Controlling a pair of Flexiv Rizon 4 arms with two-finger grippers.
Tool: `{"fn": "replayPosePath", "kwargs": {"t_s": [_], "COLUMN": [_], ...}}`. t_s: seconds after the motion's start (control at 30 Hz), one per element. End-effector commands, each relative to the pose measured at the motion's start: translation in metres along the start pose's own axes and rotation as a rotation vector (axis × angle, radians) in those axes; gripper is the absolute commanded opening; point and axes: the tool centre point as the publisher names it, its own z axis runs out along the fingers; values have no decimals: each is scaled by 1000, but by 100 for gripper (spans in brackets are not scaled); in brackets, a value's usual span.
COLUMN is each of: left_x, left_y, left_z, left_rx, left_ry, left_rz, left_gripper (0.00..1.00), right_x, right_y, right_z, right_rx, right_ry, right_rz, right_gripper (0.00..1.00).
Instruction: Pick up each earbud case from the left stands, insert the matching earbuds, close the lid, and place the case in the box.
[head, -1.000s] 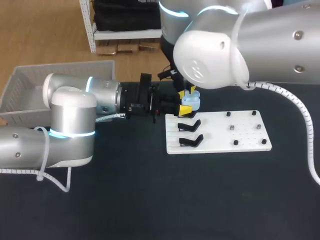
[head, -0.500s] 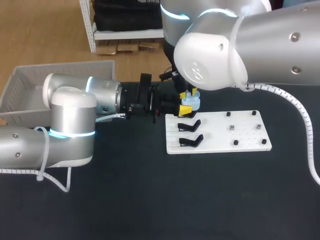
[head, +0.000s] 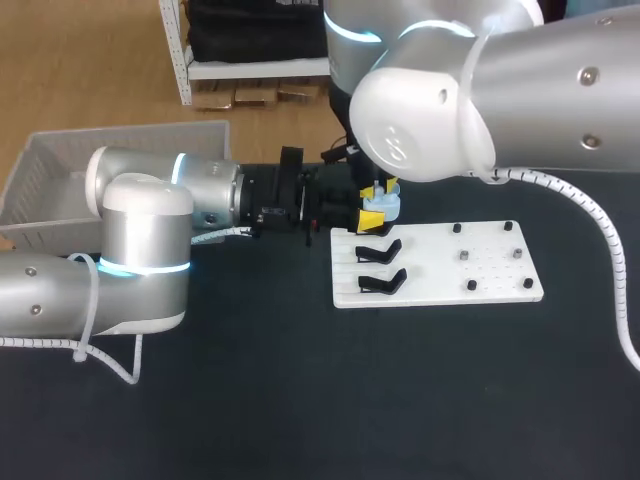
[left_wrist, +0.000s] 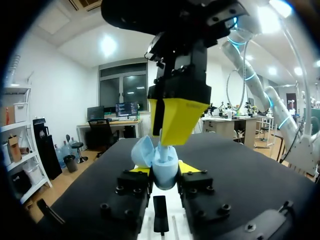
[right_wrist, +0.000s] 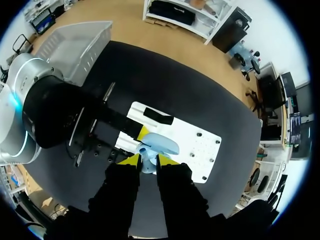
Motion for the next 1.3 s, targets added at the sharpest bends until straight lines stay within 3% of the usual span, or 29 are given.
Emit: {"fn": "replayPosePath", "kwargs": {"t_s": [0.03, 1.3], "left_x": [1, 1], "left_y": [-2, -2], "left_z": [0, 0], "left_rx": [-7, -7], "left_ry": [-2, -2], "left_rz": [3, 3], "left_gripper": [0, 0], "right_x": [0, -4], "right_y": [0, 3], "right_z": [1, 5], "right_rx": [2, 19], "right_ry": [-2, -9], "right_rz": [2, -24], "right_gripper": [0, 0]}}
